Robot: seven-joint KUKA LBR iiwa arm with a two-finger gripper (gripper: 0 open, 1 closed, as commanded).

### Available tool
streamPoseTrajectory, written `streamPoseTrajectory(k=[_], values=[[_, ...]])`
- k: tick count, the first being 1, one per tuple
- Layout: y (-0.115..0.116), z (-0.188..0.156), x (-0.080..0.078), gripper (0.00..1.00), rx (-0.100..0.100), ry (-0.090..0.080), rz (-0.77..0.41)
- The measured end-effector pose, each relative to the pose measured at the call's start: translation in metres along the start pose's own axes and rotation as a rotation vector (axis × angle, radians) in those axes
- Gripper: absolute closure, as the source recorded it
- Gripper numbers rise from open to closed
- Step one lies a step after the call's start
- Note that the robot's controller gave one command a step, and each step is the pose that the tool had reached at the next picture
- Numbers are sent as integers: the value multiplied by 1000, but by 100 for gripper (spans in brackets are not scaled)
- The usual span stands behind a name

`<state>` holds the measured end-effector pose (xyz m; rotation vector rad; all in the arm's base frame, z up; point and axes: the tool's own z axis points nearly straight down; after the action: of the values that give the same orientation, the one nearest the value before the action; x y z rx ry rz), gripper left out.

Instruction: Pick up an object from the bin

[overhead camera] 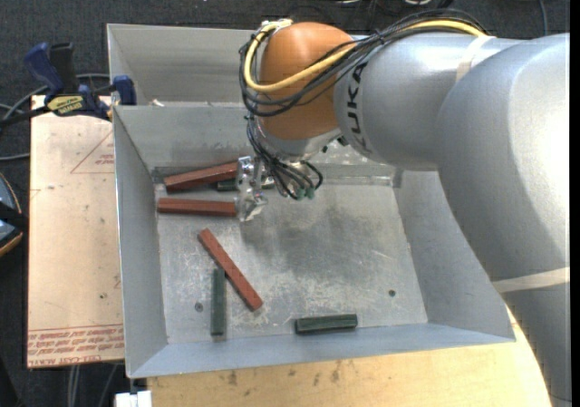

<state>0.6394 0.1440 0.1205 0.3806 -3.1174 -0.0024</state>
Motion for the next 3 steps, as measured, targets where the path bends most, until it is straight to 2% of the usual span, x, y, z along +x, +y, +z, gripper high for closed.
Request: streamPoseTrajectory(k=[1, 2, 3], values=[[-7, -87, 4, 0, 1, -5, -39], [-7, -86, 5, 0, 1, -5, -39], [-5, -41, -5, 0, 2, -11, -98]])
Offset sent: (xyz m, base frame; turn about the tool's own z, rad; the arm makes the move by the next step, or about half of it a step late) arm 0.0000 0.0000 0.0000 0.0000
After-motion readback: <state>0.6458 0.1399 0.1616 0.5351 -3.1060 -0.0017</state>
